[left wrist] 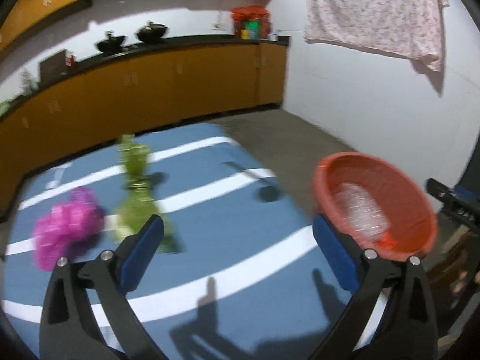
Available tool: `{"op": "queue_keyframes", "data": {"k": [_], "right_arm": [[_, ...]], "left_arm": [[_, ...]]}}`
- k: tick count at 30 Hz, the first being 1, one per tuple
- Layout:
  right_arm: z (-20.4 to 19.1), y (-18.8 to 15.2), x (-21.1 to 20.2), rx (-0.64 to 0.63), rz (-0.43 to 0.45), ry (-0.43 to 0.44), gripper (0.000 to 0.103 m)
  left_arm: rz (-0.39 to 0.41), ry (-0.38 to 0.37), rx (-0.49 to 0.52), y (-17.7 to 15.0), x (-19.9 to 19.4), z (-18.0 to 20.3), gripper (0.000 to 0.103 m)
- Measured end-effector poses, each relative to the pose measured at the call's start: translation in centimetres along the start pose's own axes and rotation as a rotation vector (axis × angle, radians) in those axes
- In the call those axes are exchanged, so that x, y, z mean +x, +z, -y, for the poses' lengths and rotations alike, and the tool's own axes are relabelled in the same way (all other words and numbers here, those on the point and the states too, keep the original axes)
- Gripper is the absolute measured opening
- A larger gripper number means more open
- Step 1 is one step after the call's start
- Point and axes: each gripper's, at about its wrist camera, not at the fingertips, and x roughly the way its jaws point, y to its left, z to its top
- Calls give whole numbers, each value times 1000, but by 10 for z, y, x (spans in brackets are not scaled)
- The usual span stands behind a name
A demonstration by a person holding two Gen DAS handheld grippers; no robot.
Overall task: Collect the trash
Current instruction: 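Move both tools back toward the pink and yellow-green bags on the mat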
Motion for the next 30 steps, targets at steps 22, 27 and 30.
{"op": "queue_keyframes", "data": {"k": [22, 27, 30], "right_arm": [[-122, -17, -12, -160, -64, 205, 101], [-150, -14, -7, -148, -76, 273, 101], [-169, -16, -4, -175, -85, 297, 101]], "left_arm": [[-68, 333, -106, -2, 14, -180, 99], [-114, 324, -133, -2, 37, -188, 99], [-137, 300, -163, -3, 46, -194, 98]]}}
